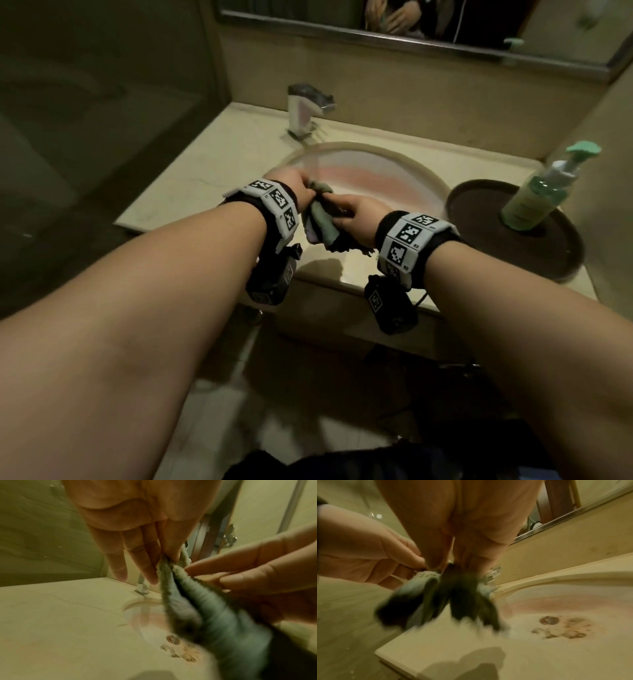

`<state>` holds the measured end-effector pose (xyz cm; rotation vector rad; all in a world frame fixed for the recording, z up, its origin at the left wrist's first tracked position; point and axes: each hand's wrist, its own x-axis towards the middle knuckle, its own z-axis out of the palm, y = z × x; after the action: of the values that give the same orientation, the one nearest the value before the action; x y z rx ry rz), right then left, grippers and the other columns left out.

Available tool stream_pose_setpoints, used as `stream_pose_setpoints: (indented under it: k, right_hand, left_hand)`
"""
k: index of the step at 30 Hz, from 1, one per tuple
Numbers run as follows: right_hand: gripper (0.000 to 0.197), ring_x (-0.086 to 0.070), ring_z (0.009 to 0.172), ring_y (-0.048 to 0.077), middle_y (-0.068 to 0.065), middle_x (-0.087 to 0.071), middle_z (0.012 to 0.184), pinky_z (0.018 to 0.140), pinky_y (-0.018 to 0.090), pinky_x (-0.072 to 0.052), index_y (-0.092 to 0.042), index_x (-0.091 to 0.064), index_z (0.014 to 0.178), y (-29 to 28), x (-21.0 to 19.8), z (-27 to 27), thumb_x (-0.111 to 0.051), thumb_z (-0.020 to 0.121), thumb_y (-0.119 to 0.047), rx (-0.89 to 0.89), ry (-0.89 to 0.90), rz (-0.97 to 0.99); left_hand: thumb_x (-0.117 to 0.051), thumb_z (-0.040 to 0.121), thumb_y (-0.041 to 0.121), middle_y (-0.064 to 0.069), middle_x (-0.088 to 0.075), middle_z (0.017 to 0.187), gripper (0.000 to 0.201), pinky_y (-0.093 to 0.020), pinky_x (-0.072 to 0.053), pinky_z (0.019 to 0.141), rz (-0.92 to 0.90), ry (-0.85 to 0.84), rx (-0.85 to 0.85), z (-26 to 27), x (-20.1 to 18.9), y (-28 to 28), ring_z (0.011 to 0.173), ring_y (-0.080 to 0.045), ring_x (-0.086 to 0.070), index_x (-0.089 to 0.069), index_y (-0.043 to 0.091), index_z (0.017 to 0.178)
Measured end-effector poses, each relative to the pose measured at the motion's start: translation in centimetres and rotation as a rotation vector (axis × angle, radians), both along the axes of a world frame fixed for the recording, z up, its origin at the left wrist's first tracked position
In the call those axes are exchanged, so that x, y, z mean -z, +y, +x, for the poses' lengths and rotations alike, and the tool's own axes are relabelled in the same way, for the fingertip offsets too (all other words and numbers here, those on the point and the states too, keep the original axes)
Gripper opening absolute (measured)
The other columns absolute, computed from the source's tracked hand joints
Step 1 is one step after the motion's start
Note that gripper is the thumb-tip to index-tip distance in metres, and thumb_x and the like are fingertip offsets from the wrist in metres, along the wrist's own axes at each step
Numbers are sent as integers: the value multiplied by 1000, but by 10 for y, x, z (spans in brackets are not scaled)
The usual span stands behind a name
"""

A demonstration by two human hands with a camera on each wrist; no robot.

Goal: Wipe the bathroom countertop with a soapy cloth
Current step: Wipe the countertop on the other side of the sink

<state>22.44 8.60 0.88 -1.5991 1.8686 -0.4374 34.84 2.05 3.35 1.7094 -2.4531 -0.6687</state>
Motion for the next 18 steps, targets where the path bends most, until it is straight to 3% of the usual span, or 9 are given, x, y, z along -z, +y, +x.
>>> stream_pose_setpoints:
  k: [2, 4, 5, 6, 8, 10, 13, 18]
  right_hand:
    - [40, -58, 115, 21, 6, -61, 129, 97, 26, -44, -18, -53, 133, -21, -5, 30, -53, 94, -14, -29, -63, -1]
    - [15, -60, 101, 20, 6, -65, 109, 103, 39, -46, -16, -66, 103, -44, -6, 57, -58, 91, -12, -26, -167, -11]
    - [10, -60, 96, 22, 7, -63, 103, 99, 46, -48, -21, -61, 86, -56, -6, 68, -61, 88, -10, -17, -196, -24]
    - [18, -62, 94, 25, 9, -62, 103, 93, 49, -51, -23, -53, 80, -68, -4, 80, -64, 86, -10, -10, -207, -37]
    - [23, -63, 99, 27, 8, -60, 109, 77, 38, -56, -19, -51, 96, -89, 0, 106, -69, 82, -12, -27, -177, -48]
    - [46, -58, 95, 21, 4, -52, 106, 64, 25, -48, -13, -47, 120, -109, 7, 132, -70, 81, -16, -49, -126, -74]
    - [49, -51, 86, 20, 4, -43, 106, 73, 28, -42, -18, -44, 123, -136, 15, 167, -69, 81, -24, -6, -10, -148]
    - [49, -55, 104, 26, 10, -44, 130, 83, 28, -42, -20, -44, 128, -166, 21, 199, -66, 84, -25, -84, 60, -87]
  left_hand:
    - [-51, 95, 21, -13, -64, 120, 28, -29, -43, 87, 6, 37, -34, 35, -6, -18, 112, -30, -58, -63, 12, 119]
    - [-50, 95, 18, -12, -66, 117, 27, -28, -44, 84, 19, 82, -71, 69, -9, -34, 108, -30, -59, -64, 16, 117]
    - [-49, 94, 16, -11, -66, 115, 26, -28, -44, 81, 31, 110, -94, 85, -9, -41, 103, -29, -60, -64, 17, 116]
    - [-48, 94, 15, -11, -67, 111, 26, -26, -45, 76, 45, 145, -119, 101, -10, -48, 96, -29, -61, -64, 18, 114]
    - [-47, 95, 13, -10, -67, 107, 26, -25, -44, 71, 47, 206, -159, 131, -10, -61, 86, -26, -59, -65, 19, 112]
    - [-47, 95, 15, -8, -67, 111, 25, -23, -43, 77, 30, 245, -180, 160, -10, -72, 96, -25, -61, -65, 18, 113]
    - [-48, 96, 17, -6, -66, 116, 25, -21, -40, 82, 22, 277, -200, 195, -12, -89, 109, -24, -60, -63, 17, 116]
    - [-46, 97, 15, -8, -66, 116, 26, -24, -43, 84, 44, 305, -189, 226, -12, -105, 108, -24, -60, -61, 14, 119]
